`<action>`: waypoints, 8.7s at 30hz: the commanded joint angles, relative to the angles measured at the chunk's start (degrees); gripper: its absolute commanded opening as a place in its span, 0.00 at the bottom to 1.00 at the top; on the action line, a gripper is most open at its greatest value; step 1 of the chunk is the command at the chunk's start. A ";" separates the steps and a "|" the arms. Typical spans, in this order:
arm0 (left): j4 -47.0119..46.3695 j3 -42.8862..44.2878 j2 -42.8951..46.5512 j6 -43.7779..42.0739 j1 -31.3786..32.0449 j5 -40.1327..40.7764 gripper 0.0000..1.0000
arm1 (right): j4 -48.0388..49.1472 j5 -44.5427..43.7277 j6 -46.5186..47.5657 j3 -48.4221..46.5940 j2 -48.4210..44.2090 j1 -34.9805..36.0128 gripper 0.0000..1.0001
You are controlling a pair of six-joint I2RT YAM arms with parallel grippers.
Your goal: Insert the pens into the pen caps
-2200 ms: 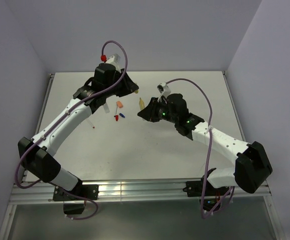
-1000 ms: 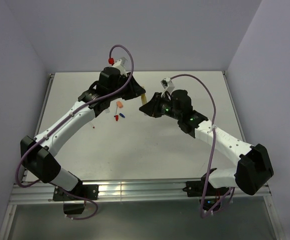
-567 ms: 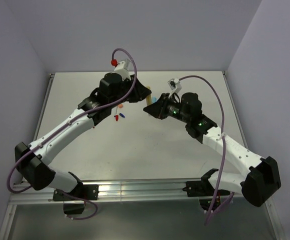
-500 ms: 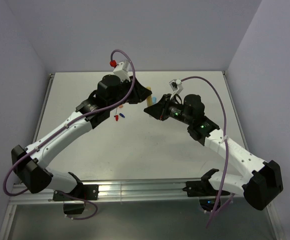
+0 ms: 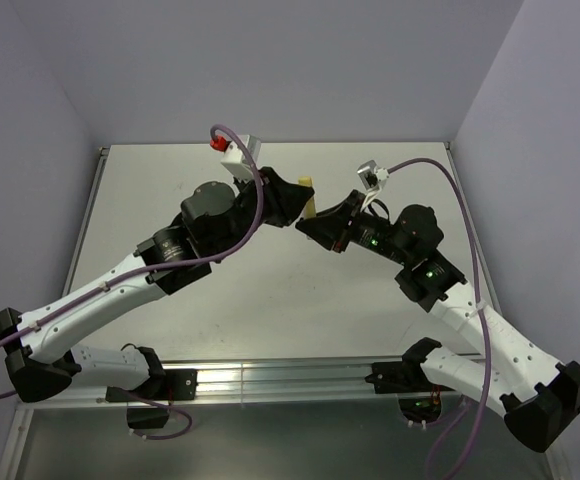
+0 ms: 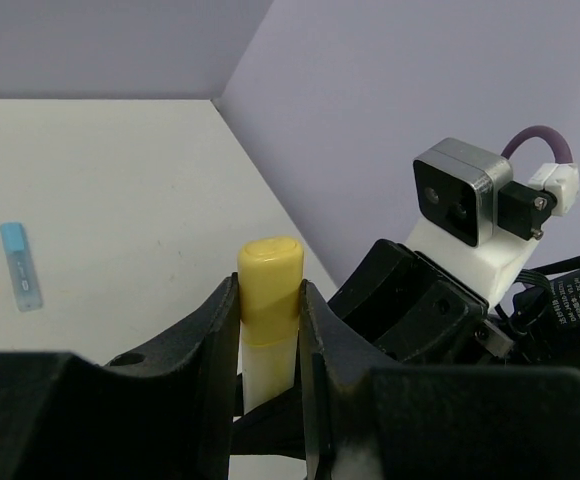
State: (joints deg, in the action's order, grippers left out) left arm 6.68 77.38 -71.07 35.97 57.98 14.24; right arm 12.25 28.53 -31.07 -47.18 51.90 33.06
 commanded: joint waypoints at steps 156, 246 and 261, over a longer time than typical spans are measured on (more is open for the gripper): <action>26.46 15.06 -37.46 3.24 -37.23 11.95 0.53 | -28.25 -23.35 4.88 -18.92 35.56 -14.25 0.57; 25.84 17.45 -20.87 12.37 -11.75 10.19 0.00 | -0.12 1.79 -4.79 -13.29 29.22 -5.20 0.57; 22.33 13.67 -19.81 15.62 -8.93 10.54 0.00 | 2.25 -0.67 -7.78 -13.20 30.54 -4.32 0.42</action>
State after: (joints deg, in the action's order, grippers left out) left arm 31.73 91.98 -92.44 49.45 47.24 26.13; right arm 9.85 29.19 -37.87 -58.83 81.65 28.21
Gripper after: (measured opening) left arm 0.313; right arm 0.439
